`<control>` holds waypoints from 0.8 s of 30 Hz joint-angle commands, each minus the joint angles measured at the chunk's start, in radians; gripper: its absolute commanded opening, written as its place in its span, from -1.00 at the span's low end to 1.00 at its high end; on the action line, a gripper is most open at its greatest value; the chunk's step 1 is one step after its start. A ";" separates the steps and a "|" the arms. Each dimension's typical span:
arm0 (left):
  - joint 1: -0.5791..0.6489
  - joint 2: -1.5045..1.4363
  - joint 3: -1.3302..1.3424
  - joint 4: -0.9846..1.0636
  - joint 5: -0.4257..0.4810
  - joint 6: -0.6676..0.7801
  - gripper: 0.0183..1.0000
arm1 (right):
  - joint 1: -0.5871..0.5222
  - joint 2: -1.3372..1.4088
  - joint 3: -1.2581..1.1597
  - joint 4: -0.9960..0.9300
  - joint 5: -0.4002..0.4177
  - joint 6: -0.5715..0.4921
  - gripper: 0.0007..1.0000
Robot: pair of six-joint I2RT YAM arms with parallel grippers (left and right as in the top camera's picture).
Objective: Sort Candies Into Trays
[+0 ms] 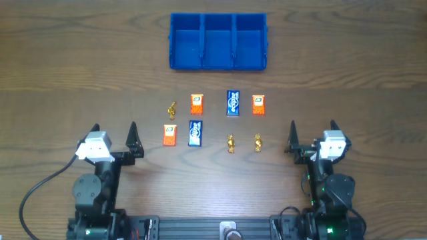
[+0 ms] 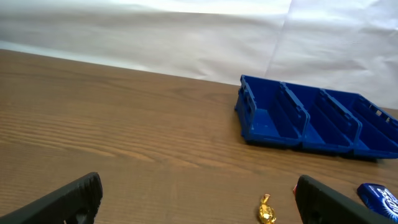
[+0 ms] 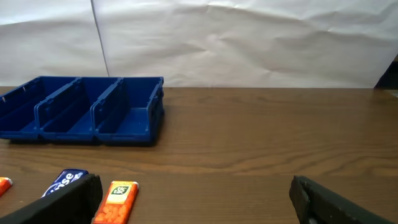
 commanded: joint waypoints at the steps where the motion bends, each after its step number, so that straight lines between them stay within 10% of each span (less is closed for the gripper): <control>1: 0.004 -0.006 -0.015 -0.041 0.010 0.006 1.00 | -0.003 -0.008 0.001 -0.010 -0.009 -0.015 1.00; 24: 0.004 -0.006 -0.015 -0.040 -0.021 0.006 1.00 | -0.003 -0.008 0.001 -0.010 -0.009 -0.015 1.00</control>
